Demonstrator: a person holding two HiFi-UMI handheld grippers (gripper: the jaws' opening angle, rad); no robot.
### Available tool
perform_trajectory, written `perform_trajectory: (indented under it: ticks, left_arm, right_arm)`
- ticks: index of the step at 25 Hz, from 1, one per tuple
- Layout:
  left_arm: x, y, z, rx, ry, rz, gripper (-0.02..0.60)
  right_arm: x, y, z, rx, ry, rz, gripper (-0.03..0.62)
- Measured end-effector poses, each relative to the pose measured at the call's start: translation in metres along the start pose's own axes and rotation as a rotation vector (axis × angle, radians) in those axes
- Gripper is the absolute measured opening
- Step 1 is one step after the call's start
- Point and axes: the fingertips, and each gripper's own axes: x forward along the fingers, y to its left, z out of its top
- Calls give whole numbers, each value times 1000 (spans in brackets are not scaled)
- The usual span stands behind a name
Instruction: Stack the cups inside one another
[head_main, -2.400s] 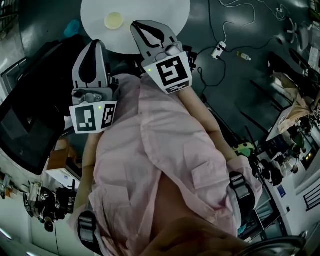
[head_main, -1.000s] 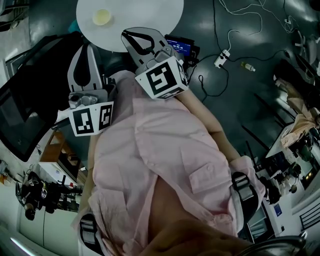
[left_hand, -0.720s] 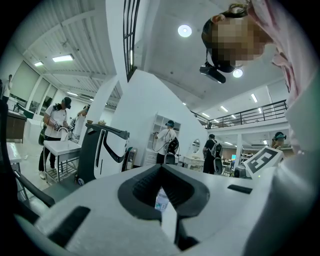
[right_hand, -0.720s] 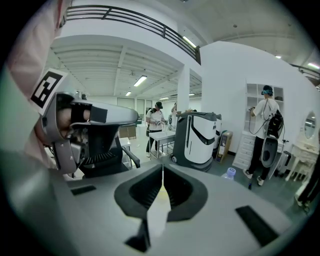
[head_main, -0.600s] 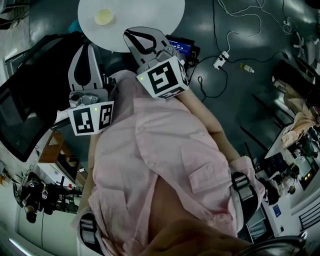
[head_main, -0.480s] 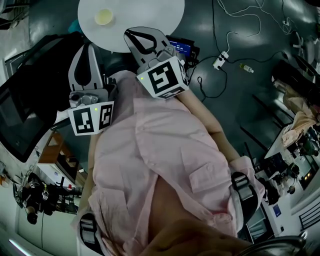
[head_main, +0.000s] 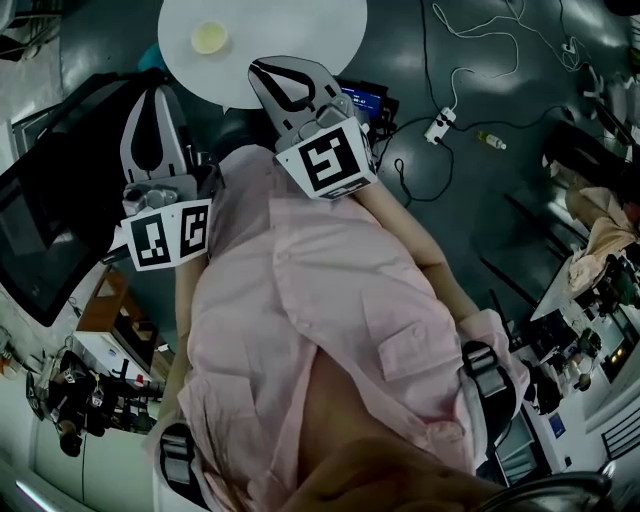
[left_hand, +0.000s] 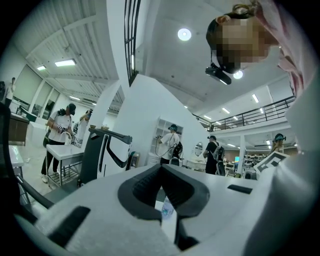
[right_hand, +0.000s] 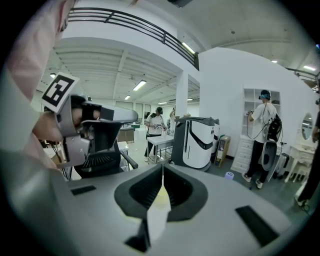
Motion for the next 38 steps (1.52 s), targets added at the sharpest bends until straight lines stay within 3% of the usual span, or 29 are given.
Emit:
perform_trajectory:
  ticks: [4,10,19,24,38]
  left_arm:
    - [6,5,3,55,14,-20,15]
    - [7,5,1,23,22,-36,15]
    - [-2,-24,-30,-16,109,-107,16]
    - [-4,-34,-30,2,107,-137,15]
    - [-7,-30,-29,-7,103,-122,16]
  right_arm:
    - [1,4,0,19,-11,16,34]
    - [-1,6,0,21,-11,11,34]
    - [1,4,2,16,-11,4,34]
    - [1,6,2,11,-11,11,34]
    - [2,8,4,6,-10,12,34]
